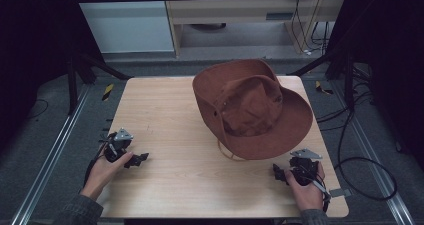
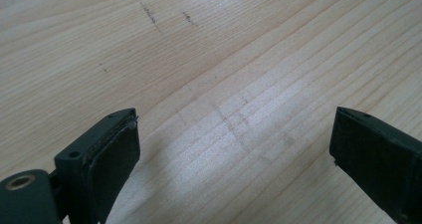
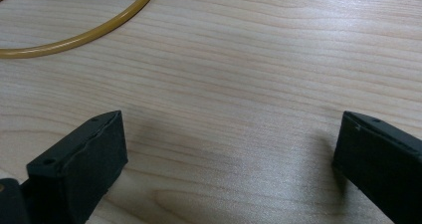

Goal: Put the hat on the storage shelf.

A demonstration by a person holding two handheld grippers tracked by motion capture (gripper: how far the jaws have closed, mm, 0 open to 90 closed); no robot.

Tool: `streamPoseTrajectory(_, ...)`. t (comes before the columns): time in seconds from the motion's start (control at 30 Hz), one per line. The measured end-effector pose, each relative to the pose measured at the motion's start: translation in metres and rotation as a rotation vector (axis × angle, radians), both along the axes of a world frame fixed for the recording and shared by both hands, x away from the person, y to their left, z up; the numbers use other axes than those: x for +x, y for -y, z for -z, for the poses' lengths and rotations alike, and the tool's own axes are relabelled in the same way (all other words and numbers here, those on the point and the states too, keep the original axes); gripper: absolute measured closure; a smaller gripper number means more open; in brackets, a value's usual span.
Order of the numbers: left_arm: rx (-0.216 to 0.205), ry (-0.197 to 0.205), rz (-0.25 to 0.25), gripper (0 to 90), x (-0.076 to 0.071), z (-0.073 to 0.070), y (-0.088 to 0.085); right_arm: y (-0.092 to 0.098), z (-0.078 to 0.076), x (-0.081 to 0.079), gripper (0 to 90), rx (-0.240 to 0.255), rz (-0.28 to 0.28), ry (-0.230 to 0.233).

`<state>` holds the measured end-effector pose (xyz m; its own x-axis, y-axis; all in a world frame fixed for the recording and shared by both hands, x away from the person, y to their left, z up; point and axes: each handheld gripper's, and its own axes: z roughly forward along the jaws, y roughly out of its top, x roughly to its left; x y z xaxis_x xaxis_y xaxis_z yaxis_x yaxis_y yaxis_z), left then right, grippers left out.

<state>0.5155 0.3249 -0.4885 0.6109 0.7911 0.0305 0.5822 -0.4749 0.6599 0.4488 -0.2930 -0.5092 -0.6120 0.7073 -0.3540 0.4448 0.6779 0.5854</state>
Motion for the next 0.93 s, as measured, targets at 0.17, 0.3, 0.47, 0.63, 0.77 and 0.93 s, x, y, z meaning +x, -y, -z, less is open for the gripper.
streamPoseTrajectory(0.17, 0.0, 0.002, 0.012, 5.2, 0.002, 0.006, 0.006, 0.0, 0.0, 0.0, 0.5, 0.0, 0.002, -0.002)
streamPoseTrajectory(0.3, -0.004, -0.005, 0.013, 3.6, 0.002, 0.012, 0.011, 0.0, 0.0, 0.0, 0.5, -0.001, 0.003, -0.001)
streamPoseTrajectory(0.47, -0.024, 0.022, 0.011, 2.1, 0.001, 0.016, 0.012, 0.0, 0.0, 0.0, 0.5, 0.0, 0.001, 0.0)
streamPoseTrajectory(0.63, -0.042, 0.053, 0.0, 0.9, -0.002, 0.019, 0.01, 0.0, 0.0, 0.0, 0.5, 0.0, 0.0, 0.0)
streamPoseTrajectory(0.77, -0.043, 0.054, -0.02, 0.7, -0.004, 0.019, 0.011, 0.0, -0.001, 0.0, 0.7, -0.001, -0.003, -0.002)
streamPoseTrajectory(0.93, -0.045, 0.056, -0.026, 0.6, -0.005, 0.019, 0.012, -0.001, 0.0, -0.002, 0.7, 0.004, 0.005, 0.0)
